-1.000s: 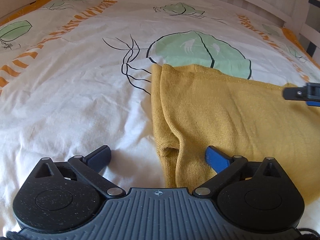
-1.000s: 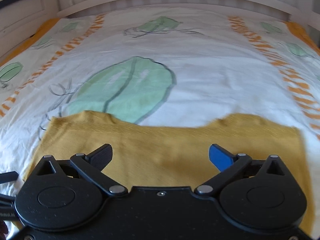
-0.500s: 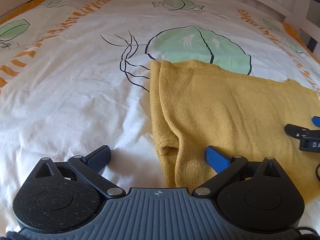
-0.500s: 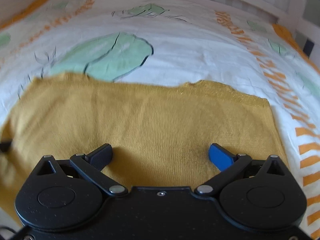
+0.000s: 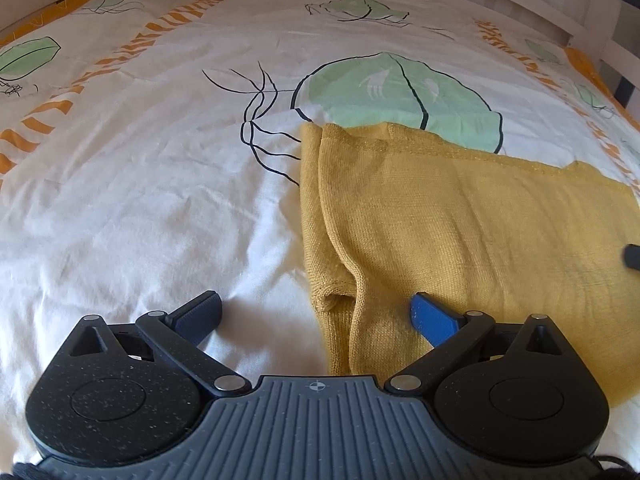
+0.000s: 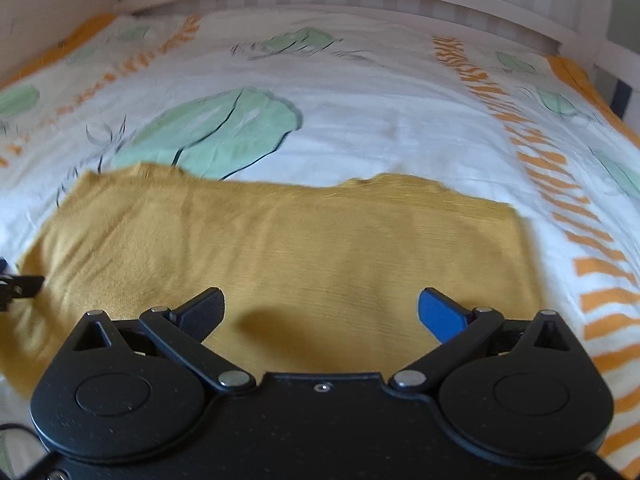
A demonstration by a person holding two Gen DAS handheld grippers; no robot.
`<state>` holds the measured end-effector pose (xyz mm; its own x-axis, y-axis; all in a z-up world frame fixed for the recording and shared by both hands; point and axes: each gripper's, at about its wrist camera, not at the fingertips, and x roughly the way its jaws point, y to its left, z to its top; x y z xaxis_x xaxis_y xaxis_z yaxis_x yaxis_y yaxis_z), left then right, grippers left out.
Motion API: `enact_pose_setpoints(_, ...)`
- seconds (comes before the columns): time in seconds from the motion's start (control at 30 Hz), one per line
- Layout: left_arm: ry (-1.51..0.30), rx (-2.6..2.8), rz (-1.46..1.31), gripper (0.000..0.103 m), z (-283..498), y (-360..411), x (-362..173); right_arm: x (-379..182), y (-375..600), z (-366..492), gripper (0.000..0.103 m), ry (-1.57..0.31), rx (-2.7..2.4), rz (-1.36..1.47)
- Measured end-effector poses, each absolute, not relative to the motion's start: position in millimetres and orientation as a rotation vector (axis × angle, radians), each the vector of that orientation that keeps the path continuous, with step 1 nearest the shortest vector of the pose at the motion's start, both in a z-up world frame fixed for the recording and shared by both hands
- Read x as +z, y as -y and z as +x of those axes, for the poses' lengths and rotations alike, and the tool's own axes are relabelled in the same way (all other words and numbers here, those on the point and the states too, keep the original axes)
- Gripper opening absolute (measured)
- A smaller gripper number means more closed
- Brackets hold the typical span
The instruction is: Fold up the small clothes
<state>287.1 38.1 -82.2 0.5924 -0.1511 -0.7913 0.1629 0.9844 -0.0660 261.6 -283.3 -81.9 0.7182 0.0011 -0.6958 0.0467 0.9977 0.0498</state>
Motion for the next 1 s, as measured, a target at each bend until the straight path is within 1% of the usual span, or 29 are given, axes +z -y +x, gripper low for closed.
enact_pose_setpoints(0.2,-0.918,-0.181,0.011,0.102,287,-38,-83,-79,371,237,0.103,-0.817,-0.076,0.306)
enact_pose_setpoints(0.4,-0.913,-0.177,0.011,0.103,287,-38,-84,-106,424,228,0.103,-0.864,0.060,0.619)
enact_pose_setpoints(0.6,-0.912,-0.177,0.009,0.103,287,-38,-84,-121,440,243,0.103,-0.848,0.175,0.725)
enact_pose_setpoints(0.77,-0.911,-0.176,0.005,0.103,288,-39,-84,-136,460,258,0.103,-0.833,0.270,0.899)
enact_pose_setpoints(1.0,-0.910,-0.174,0.000,0.103,288,-39,-84,-138,459,271,0.103,-0.841,0.346,0.871)
